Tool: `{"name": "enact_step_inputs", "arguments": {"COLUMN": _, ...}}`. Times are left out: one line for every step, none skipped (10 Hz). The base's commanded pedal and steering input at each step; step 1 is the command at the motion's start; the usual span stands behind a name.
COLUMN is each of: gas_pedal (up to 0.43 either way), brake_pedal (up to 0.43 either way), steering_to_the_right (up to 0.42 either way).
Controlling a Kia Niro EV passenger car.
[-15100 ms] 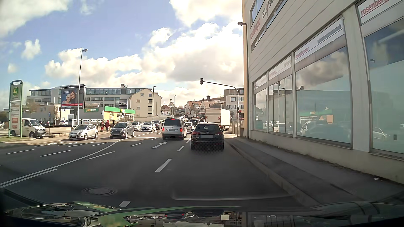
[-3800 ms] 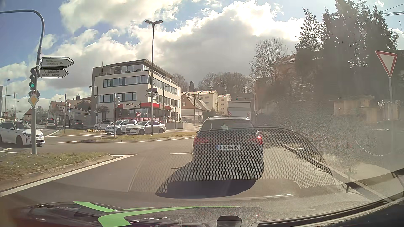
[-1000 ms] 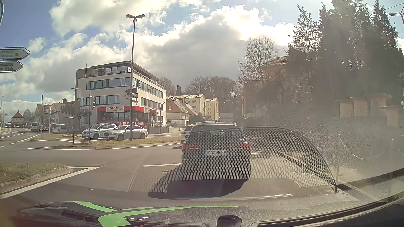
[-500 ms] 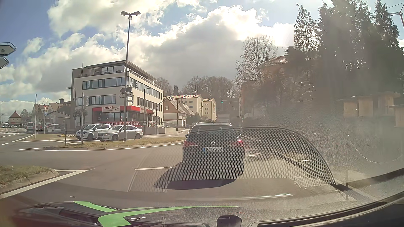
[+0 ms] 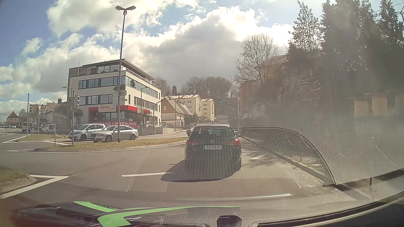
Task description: Follow the waypoints while adhering to traffic rules and regulations
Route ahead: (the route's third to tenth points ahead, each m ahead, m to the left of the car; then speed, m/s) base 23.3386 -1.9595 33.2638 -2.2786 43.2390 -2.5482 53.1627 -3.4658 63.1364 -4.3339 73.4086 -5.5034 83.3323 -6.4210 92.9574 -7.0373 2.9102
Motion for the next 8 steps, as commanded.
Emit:
{"name": "enact_step_inputs", "arguments": {"gas_pedal": 0.390, "brake_pedal": 0.000, "steering_to_the_right": 0.003}}
{"name": "enact_step_inputs", "arguments": {"gas_pedal": 0.390, "brake_pedal": 0.000, "steering_to_the_right": 0.003}}
{"name": "enact_step_inputs", "arguments": {"gas_pedal": 0.378, "brake_pedal": 0.000, "steering_to_the_right": 0.002}}
{"name": "enact_step_inputs", "arguments": {"gas_pedal": 0.378, "brake_pedal": 0.000, "steering_to_the_right": 0.001}}
{"name": "enact_step_inputs", "arguments": {"gas_pedal": 0.378, "brake_pedal": 0.000, "steering_to_the_right": 0.001}}
{"name": "enact_step_inputs", "arguments": {"gas_pedal": 0.378, "brake_pedal": 0.000, "steering_to_the_right": 0.004}}
{"name": "enact_step_inputs", "arguments": {"gas_pedal": 0.378, "brake_pedal": 0.000, "steering_to_the_right": 0.009}}
{"name": "enact_step_inputs", "arguments": {"gas_pedal": 0.378, "brake_pedal": 0.000, "steering_to_the_right": 0.013}}
